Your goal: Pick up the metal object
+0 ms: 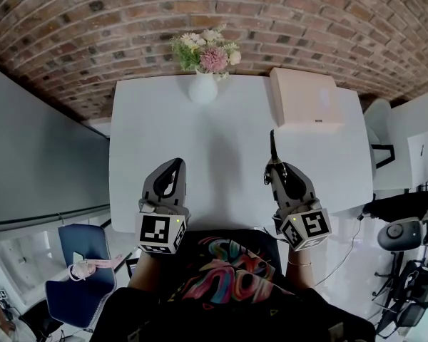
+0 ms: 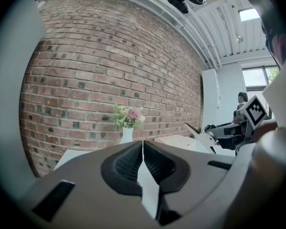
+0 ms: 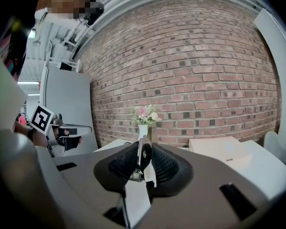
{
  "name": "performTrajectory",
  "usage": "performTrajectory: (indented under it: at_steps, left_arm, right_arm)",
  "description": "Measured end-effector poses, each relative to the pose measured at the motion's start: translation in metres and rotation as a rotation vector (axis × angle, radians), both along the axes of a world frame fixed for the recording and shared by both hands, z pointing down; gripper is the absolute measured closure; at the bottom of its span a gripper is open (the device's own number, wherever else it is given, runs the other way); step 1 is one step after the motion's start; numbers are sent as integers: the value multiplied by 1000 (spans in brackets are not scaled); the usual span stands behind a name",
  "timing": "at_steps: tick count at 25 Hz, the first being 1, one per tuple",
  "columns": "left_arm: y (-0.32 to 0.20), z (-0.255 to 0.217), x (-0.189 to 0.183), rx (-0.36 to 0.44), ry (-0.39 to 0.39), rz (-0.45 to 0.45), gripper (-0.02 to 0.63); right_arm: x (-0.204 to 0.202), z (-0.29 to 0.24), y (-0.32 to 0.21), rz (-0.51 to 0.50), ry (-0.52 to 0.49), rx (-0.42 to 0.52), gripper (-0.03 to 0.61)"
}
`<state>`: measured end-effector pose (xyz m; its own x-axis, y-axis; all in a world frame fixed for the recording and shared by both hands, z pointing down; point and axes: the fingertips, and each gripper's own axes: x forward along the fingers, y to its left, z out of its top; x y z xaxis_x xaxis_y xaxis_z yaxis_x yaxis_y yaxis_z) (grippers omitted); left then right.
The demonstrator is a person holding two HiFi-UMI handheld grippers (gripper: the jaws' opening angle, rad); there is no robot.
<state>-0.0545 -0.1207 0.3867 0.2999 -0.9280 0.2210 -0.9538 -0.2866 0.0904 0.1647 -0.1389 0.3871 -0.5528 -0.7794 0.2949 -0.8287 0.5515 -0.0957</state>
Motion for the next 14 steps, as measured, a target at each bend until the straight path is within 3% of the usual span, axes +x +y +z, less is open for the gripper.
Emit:
performTrajectory:
  at_steps: [14]
  left_arm:
    - [0, 1, 1, 6, -22, 21, 584]
  right_arm:
    - [1, 0, 0, -16, 13, 4, 476]
